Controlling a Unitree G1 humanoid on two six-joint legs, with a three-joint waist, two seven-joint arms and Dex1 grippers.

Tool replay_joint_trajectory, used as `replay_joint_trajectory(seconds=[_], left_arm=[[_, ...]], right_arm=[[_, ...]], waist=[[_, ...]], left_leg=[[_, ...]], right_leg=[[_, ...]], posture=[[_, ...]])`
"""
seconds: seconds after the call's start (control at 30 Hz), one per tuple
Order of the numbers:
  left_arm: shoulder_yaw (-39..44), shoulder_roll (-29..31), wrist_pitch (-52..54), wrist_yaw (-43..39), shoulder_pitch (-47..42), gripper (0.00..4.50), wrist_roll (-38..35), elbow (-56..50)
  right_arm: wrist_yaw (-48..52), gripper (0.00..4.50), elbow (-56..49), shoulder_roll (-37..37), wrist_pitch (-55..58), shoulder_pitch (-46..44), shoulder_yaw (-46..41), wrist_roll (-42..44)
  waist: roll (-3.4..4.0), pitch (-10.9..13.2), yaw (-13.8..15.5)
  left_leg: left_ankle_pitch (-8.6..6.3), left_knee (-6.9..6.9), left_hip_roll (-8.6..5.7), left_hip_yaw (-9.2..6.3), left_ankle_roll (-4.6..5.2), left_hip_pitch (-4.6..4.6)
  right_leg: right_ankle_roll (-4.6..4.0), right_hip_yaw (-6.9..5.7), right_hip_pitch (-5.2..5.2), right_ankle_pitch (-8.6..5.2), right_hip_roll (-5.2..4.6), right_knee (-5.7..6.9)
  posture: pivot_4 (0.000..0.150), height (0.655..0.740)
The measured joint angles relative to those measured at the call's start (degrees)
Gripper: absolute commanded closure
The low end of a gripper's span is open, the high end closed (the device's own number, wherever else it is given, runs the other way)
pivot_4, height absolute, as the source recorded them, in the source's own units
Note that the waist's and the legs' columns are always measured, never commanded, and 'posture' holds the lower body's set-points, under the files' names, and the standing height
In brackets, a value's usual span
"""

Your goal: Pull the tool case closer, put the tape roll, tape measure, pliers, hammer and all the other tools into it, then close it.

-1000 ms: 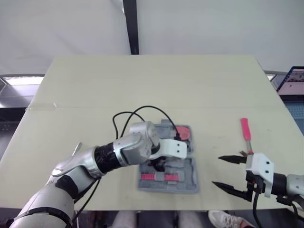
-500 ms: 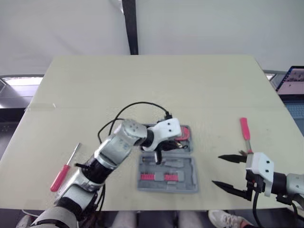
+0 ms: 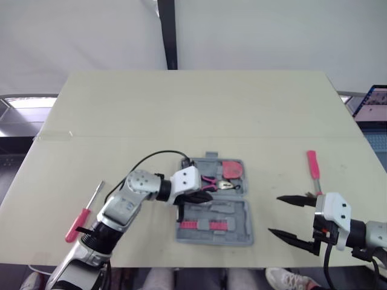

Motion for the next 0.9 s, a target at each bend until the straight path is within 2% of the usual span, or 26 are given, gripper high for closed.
replay_joint_trajectory(seconds=[0.37,0.9], left_arm=[[-0.9,-0.8,-5.1,3.5,0.8,4.47,3.7,6.5],[-2.0,-1.0,-5.9,4.8,1.8,4.47,7.6,7.1]], right_arm=[[-0.6,0.0,0.0,0.0,0.0,0.6,-0.4,0.0],[-0.6,0.0,0.0,0.0,-0.1,1.3,-0.7,-0.1]], waist=[[0.0,0.0,0.0],[0.01,0.0,0.1]], left_leg=[[0.0,0.0,0.0,0.0,0.0,0.01],[0.0,0.0,0.0,0.0,0.0,0.02]], right_leg=[[0.0,-0.01,0.0,0.0,0.0,0.02],[0.0,-0.01,0.02,0.0,0.0,0.02]], posture=[[0.15,0.74],[0.15,0.74]])
